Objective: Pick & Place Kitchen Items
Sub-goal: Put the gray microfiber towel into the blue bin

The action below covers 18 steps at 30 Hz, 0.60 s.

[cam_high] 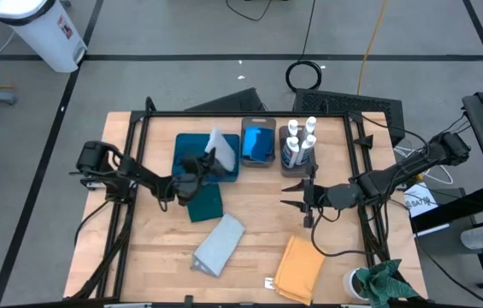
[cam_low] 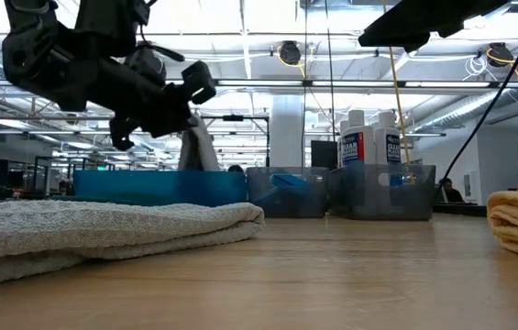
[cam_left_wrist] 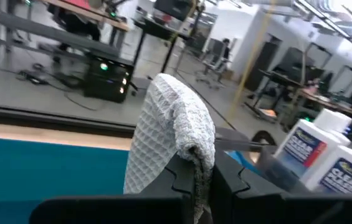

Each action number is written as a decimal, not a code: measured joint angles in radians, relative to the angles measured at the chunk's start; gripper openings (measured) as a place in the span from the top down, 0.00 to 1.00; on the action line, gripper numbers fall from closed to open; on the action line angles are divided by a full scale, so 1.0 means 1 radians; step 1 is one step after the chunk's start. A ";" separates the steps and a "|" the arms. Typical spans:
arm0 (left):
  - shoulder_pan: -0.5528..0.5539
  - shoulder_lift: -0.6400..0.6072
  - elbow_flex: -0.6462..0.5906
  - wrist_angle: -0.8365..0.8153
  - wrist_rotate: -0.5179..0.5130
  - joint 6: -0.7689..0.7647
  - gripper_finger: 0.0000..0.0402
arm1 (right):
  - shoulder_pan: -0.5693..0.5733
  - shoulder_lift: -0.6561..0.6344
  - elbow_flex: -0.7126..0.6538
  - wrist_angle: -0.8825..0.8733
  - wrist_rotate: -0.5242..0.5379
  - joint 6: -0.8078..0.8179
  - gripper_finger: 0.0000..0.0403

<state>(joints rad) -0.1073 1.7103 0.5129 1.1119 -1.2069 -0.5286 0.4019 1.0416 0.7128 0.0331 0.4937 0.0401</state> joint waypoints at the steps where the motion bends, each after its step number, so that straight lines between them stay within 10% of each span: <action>1: -0.005 -0.001 0.000 -0.007 -0.019 0.000 0.96 | 0.000 0.000 0.000 -0.002 0.000 0.000 0.71; 18: -0.059 -0.001 0.000 -0.342 -0.181 -0.168 0.97 | 0.000 0.000 0.000 0.000 -0.001 0.014 0.71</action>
<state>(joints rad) -0.1665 1.7092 0.5133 0.7701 -1.3881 -0.6967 0.4019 1.0416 0.7128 0.0326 0.4931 0.0544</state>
